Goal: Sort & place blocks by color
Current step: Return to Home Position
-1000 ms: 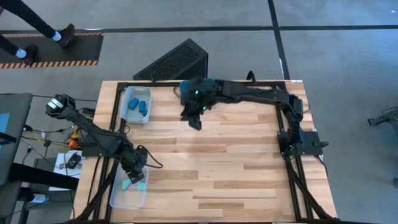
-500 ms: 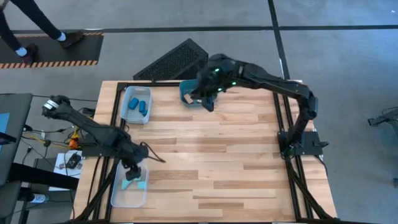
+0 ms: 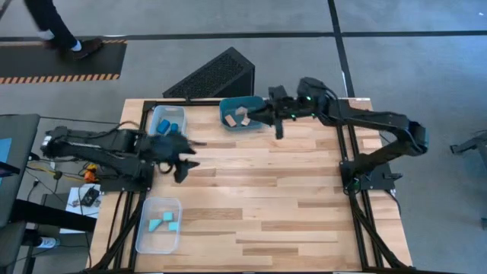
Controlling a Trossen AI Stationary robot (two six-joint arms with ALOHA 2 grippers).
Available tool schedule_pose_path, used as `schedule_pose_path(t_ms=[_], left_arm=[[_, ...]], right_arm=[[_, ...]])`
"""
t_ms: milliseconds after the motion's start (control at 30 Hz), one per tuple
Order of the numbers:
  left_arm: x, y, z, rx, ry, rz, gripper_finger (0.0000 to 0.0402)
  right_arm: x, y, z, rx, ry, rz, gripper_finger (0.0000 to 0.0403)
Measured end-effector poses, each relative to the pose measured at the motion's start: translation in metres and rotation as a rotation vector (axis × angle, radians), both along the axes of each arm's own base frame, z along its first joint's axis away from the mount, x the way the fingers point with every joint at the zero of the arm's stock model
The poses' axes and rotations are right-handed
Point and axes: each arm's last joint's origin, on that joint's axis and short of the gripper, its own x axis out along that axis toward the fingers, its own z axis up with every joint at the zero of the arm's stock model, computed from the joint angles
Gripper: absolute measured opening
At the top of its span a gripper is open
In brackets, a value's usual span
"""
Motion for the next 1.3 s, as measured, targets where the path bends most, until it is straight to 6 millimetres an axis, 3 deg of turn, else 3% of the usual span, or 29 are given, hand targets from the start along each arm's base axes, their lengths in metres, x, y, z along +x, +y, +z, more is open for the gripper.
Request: schedule_pose_path(t_ms=[167,267,467,600,733,833,900,1000,1167,1300], left_arm=[[0.028,0.030,0.011,0.079,-0.278,-0.211,0.0179],[0.036,0.053,0.017,0.138,-0.398,-0.249,0.0145],[0.016,0.101,0.018,0.183,-0.414,-0.209,0.0056],[0.000,0.121,0.020,0.207,-0.428,-0.219,0.0007],[-0.004,0.128,0.014,0.284,-0.348,-0.185,0.0016],[-0.009,0.133,0.006,0.343,-0.225,-0.114,0.0020],[-0.011,0.136,0.004,0.363,-0.226,-0.120,0.0015],[-0.016,0.135,-0.001,0.348,-0.361,-0.186,0.0003],[-0.026,0.127,-0.022,0.314,-0.524,-0.153,0.0000],[-0.038,0.118,-0.036,0.387,-0.583,-0.096,0.0000]], right_arm=[[-0.031,0.018,-0.002,0.004,-0.010,0.013,0.0011],[-0.053,0.032,0.003,-0.001,-0.031,0.016,0.0011],[-0.099,0.057,0.002,-0.003,-0.024,-0.055,0.0008],[-0.125,0.068,-0.005,-0.040,0.018,-0.064,0.0009],[-0.138,0.071,-0.025,-0.016,0.241,-0.080,0.0031],[-0.141,0.074,-0.031,-0.071,0.295,-0.054,0.0037],[-0.142,0.078,-0.026,-0.124,0.246,-0.027,0.0029],[-0.144,0.084,-0.016,-0.253,0.138,0.019,0.0008],[-0.160,0.095,-0.010,-0.343,0.072,0.081,0.0016],[-0.170,0.098,-0.023,-0.357,-0.026,0.084,0.0007]])
